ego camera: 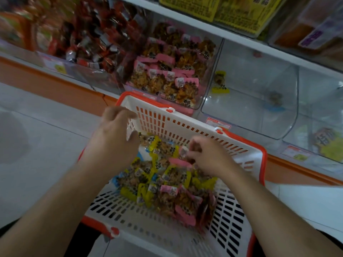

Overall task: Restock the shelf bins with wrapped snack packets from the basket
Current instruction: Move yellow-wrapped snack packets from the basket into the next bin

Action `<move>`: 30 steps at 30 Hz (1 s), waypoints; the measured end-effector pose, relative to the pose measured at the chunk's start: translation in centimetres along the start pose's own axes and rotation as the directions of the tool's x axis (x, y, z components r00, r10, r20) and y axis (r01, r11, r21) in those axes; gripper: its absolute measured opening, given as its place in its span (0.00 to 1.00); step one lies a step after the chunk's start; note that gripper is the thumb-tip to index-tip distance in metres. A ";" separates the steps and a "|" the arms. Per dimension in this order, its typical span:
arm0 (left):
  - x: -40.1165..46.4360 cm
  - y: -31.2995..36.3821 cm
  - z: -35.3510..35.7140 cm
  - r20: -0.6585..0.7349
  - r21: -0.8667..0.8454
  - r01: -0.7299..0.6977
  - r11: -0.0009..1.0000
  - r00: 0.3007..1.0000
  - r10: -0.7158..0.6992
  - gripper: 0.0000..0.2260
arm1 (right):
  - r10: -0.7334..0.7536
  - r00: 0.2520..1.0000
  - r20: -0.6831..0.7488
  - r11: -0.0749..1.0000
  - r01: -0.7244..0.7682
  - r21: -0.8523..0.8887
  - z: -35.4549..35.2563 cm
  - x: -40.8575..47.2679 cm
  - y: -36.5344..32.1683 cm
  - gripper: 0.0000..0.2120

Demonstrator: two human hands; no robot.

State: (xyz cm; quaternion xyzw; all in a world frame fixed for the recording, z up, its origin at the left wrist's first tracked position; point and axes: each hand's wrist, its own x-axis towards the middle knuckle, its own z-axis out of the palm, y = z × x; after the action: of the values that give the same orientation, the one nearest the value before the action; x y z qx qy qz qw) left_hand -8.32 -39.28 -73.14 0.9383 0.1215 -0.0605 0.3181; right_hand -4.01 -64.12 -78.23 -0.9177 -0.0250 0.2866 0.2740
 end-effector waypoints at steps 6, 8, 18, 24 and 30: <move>0.8 3.9 0.9 0.427 -0.407 0.285 0.868 0.899 -0.094 0.10 | -0.209 0.977 -0.036 0.874 0.203 0.442 -3.9 -0.7 -4.1 0.07; 1.1 4.6 0.9 0.497 -0.548 0.419 0.724 0.859 -0.121 0.12 | -0.250 0.965 -0.079 0.856 0.258 0.447 -4.4 -0.5 -4.5 0.06; 3.4 4.1 1.5 0.412 -0.606 0.228 0.762 0.910 0.055 0.20 | -0.133 0.960 -0.248 0.739 0.263 0.620 -6.3 2.1 -3.4 0.07; 3.3 4.3 1.6 0.412 -0.643 0.217 0.734 0.906 0.093 0.22 | -0.091 0.962 -0.259 0.768 0.233 0.596 -5.8 2.2 -3.2 0.06; 2.6 5.5 2.2 0.274 -0.526 0.061 0.848 0.956 0.101 0.39 | -0.071 0.959 -0.274 0.810 0.216 0.546 -5.6 1.8 -3.2 0.05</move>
State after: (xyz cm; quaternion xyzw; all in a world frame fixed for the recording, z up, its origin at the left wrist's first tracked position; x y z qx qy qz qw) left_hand -4.46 -44.40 -72.16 0.7961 0.0751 -0.1590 0.5791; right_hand 0.87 -63.73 -73.69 -0.8167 0.0256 0.1460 0.5577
